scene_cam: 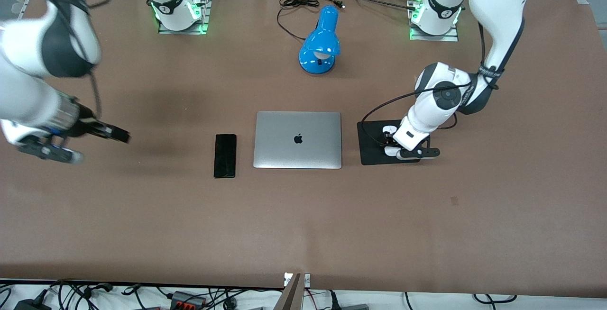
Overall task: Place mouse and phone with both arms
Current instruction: 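Place the phone beside the laptop while the left gripper sets mouse on pad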
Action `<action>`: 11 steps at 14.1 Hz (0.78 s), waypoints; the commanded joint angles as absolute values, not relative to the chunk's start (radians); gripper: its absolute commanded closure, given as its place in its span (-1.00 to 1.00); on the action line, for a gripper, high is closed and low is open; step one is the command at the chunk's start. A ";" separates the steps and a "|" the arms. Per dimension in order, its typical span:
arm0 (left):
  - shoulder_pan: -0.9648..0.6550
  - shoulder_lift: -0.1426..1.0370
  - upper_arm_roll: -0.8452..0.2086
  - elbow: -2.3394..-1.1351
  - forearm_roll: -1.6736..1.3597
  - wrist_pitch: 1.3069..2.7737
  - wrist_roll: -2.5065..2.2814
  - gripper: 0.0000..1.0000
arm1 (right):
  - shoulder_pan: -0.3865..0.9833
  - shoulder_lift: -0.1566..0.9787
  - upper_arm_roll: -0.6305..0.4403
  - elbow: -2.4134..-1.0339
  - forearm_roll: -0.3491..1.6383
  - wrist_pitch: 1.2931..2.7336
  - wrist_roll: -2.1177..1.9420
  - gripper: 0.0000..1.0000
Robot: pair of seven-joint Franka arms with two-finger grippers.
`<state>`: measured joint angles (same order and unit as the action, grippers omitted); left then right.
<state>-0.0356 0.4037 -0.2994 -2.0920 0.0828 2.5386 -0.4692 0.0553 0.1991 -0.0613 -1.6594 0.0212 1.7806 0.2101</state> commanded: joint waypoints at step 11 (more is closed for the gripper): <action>0.052 0.250 -0.304 -1.471 0.214 1.382 -0.084 -1.00 | -0.038 0.064 -0.078 -1.658 -0.017 1.604 -0.003 -1.00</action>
